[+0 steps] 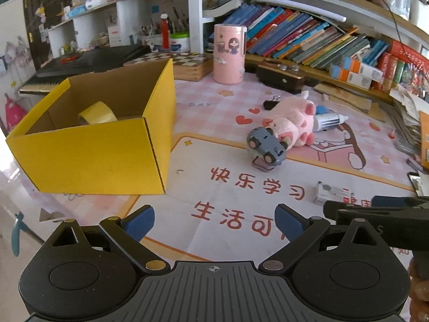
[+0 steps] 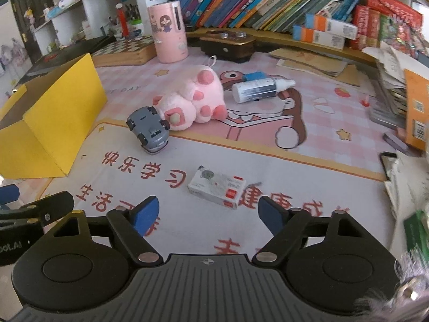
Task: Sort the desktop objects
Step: 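Move the right tool to the small white-and-red carton and close on it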
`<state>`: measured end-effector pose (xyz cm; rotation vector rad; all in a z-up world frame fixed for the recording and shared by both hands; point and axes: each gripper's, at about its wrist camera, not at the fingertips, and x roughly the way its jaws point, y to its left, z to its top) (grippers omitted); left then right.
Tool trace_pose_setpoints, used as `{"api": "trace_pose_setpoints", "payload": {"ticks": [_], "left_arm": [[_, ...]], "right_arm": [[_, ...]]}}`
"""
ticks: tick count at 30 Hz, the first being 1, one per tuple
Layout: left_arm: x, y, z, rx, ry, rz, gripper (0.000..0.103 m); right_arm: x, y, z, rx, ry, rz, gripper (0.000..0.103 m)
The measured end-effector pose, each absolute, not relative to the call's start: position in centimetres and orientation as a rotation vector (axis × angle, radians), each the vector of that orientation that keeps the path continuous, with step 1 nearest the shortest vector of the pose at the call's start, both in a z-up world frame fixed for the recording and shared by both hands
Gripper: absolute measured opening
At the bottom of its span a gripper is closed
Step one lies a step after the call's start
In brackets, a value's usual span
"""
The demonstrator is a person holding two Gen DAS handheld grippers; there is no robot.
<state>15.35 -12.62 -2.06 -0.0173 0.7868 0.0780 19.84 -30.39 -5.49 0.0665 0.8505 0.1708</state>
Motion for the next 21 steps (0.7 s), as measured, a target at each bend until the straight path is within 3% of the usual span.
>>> {"api": "trace_pose_setpoints", "payload": {"ticks": [11,13,15,21], "left_arm": [[16.0,-12.6,-2.5,0.003,0.819,0.160,0.098],[16.2,-12.7,-2.5,0.007,0.823,0.169,0.098],[16.4,-12.9,-2.5,0.012,0.826,0.170,0.098],[17.5,-14.0,-2.7,0.023,0.829,0.143,0.098]], "right_arm": [[23.7,-30.1,-8.6,0.052,0.903,0.136,0.073],[23.8,-29.8,-8.7,0.037,0.889,0.151,0.071],[24.0,-29.5,-8.8,0.013,0.875,0.161,0.057],[24.3,-30.6,-8.4,0.011,0.848,0.195,0.056]]}}
